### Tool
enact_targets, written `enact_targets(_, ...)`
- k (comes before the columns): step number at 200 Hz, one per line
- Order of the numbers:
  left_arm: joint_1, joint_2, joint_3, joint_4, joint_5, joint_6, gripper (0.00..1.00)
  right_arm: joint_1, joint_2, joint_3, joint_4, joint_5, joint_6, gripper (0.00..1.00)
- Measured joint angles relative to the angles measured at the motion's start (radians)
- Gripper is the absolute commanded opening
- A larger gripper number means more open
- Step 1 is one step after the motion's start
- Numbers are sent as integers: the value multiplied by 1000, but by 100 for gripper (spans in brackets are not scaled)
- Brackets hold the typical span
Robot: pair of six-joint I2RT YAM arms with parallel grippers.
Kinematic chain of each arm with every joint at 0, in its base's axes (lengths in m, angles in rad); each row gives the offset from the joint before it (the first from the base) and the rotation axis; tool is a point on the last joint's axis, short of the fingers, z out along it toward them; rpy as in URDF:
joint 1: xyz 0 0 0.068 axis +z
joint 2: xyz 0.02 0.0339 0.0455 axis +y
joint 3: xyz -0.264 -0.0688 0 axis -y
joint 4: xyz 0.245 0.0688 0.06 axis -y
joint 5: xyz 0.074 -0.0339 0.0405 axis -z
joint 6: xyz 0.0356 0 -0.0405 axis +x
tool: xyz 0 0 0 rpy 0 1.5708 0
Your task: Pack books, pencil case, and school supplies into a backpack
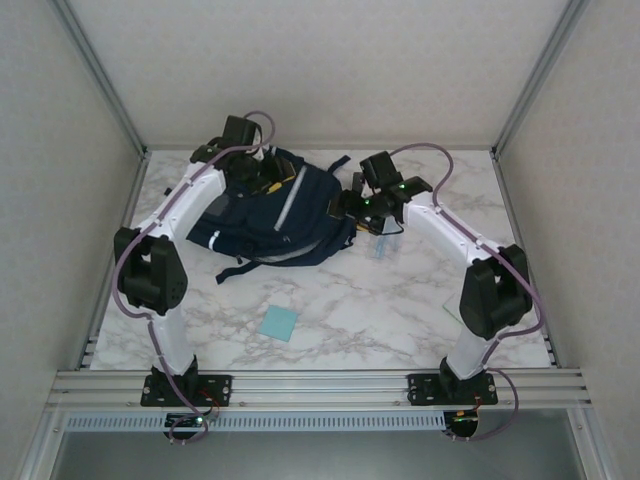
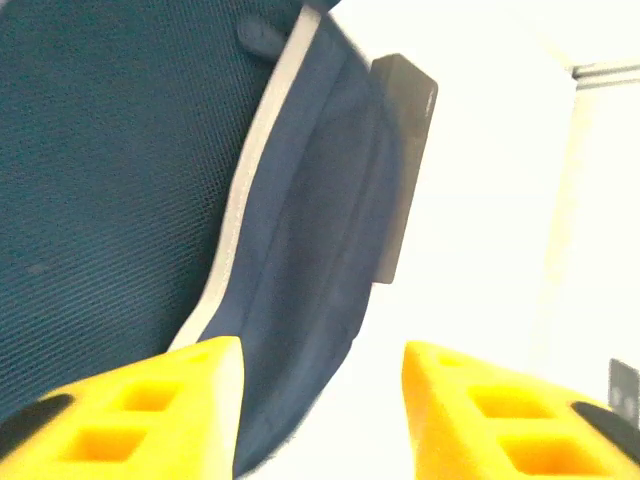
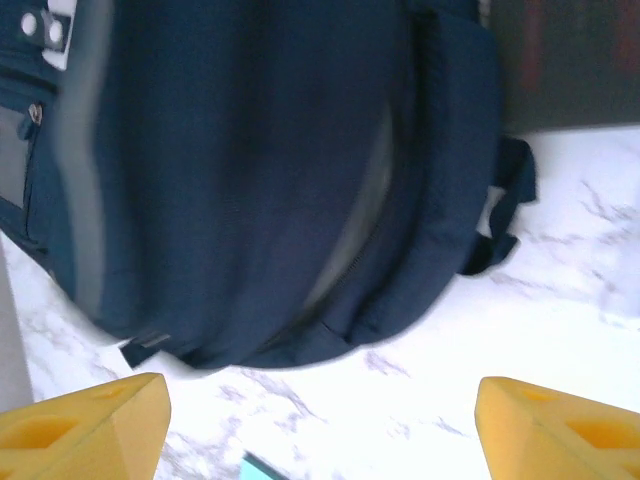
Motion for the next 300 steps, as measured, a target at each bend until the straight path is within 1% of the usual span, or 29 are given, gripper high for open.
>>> enact_targets(9,0,-36,-49,6,-11,-6,72,8,-14,-9,-18,12,-7,80)
enact_targets(22,2,-100,-133,23,-24,-25,76,29,-23,-15,-39,31,-12,80)
enact_targets(47,26,-244,-332,61,-52,-71,77,98,-23,-21,-47,61,-16,80)
enact_targets(66,81,-336,-497,101,-72,-119,77,156,-23,-26,-35,71,-13,80)
enact_targets(91,161,-396,-673,139,-102,-181,77,209,-21,-39,0,71,-1,80)
enact_targets(107,193,-418,-756,158,-121,-209,77,233,-15,-40,24,72,4,80)
enact_targets(116,203,-430,-791,167,-129,-224,78,248,-9,-40,42,72,8,80)
enact_targets(126,215,-442,-824,174,-141,-241,77,266,-2,-40,56,72,11,80)
enact_targets(174,253,-457,-915,264,-222,-301,65,334,37,-40,94,75,25,79)
enact_targets(211,256,-407,-928,371,-267,-319,62,346,37,-42,110,79,24,78)
enact_targets(230,256,-352,-927,430,-280,-332,56,356,37,-42,120,78,17,74)
enact_targets(256,254,-281,-921,492,-282,-344,43,374,37,-48,158,66,5,71)
enact_targets(264,254,-268,-921,507,-282,-348,36,380,37,-55,177,58,-4,70)
enact_targets(273,249,-260,-921,524,-282,-349,24,387,37,-68,209,48,-17,70)
enact_targets(281,245,-257,-921,538,-282,-353,9,395,37,-80,238,44,-31,70)
enact_targets(288,242,-256,-922,549,-282,-362,0,404,37,-92,265,43,-45,70)
enact_targets(300,238,-256,-922,557,-283,-376,0,427,39,-107,304,44,-76,69)
